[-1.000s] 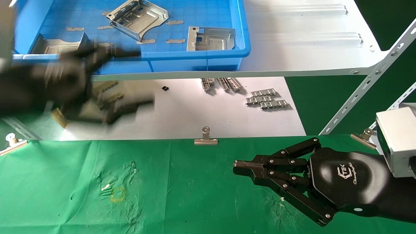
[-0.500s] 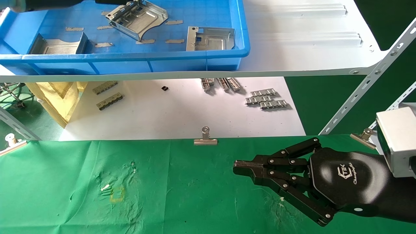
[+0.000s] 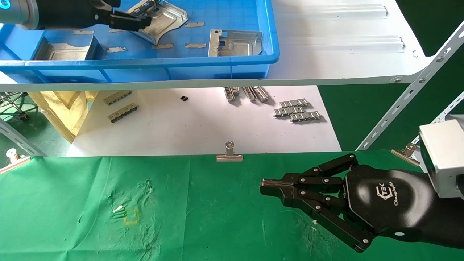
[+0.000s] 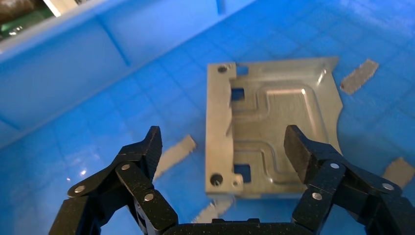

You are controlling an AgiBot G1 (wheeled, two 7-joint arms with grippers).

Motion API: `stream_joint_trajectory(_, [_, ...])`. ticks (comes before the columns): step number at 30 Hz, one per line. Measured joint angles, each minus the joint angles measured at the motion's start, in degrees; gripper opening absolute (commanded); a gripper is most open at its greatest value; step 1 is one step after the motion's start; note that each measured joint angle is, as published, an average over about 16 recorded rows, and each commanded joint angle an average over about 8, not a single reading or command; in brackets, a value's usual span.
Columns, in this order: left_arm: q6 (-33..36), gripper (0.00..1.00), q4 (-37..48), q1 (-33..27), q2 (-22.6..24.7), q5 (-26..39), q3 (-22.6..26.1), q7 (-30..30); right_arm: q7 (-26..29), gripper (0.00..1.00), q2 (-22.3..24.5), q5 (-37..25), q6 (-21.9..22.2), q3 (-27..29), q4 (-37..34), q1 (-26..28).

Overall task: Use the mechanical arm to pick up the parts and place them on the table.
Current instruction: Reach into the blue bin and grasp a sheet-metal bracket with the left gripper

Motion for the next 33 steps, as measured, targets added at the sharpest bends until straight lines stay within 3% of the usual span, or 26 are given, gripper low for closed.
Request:
stream_joint_trajectory(3, [0.4,0.0,0.6,0.0,0.1,0.0,0.0,0.2,0.0,0.02,0.0,0.0,0.0,0.0,0.0,0.0])
stream_joint_trajectory(4, [0.5,0.0,0.7,0.0,0.1,0.0,0.0,0.3,0.0,0.07,0.0,0.0,0.0,0.0,0.0,0.0])
stream_joint_trajectory(10, [1.2,0.0,1.2,0.0,0.0,-0.4,-0.3,0.7,0.0,0.79,0.0,0.0,0.0,0.0,0.0,0.0])
stream_joint_trajectory(12, [1.4,0.0,1.4,-0.1,-0.1,-0.6,-0.4,0.9,0.0,0.97,0.0,0.0,0.0,0.0,0.0,0.0])
stream_joint_trajectory(33, [4.7,0.0,0.5,-0.9,-2.6,-3.7,-2.5,4.0,0.0,1.0,0.0,0.0,0.0,0.0,0.0,0.0])
